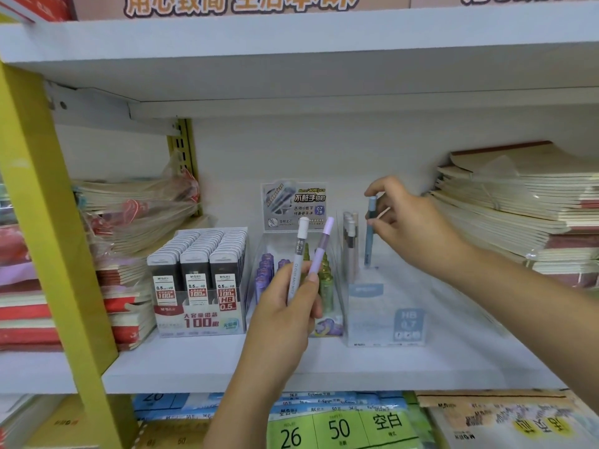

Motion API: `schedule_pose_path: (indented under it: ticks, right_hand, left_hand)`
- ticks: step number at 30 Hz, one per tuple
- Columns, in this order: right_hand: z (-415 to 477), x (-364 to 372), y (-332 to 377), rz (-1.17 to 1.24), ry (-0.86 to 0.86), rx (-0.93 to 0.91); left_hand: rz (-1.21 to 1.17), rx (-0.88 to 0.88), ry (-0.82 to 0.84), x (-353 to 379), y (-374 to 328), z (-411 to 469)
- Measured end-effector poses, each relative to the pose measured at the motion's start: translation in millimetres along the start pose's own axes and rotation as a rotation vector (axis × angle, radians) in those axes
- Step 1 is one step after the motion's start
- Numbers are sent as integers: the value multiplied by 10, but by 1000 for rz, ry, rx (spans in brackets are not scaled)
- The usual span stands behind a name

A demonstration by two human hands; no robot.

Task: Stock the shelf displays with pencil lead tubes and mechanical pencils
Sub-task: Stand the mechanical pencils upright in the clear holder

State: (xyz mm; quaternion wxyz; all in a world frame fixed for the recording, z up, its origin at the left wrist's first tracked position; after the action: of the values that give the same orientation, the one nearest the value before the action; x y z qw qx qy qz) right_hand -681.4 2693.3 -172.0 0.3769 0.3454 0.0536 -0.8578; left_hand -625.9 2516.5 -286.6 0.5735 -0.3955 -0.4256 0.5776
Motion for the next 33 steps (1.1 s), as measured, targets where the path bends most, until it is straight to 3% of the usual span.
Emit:
schedule_pose_path:
  ticks: [7, 19, 27, 33]
  right_hand:
    - [-9, 12, -56, 49, 9, 55]
    - [25, 35, 49, -71, 20, 18]
    - [34, 44, 40, 5, 48, 65]
    - [45, 19, 59, -192, 56, 43]
  left_hand:
    - [-23, -10, 4, 26, 23, -16]
    - [-98, -51, 8, 33, 63, -31]
    - [-84, -50, 4, 12, 68, -31]
    - [-100, -58, 8, 20, 84, -29]
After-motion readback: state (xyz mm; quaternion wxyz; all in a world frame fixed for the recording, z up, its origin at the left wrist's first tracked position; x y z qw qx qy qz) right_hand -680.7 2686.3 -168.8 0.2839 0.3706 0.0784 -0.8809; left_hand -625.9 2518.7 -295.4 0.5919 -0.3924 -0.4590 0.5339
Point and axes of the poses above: each hand's wrist, its own z-axis towards the middle knuckle, its own x-axis out of the palm, y = z × x, the point moved 9 cm from there along z, towards the middle knuckle, and after that the axes turned 4 degrees about -x, right-handed, at the moved point
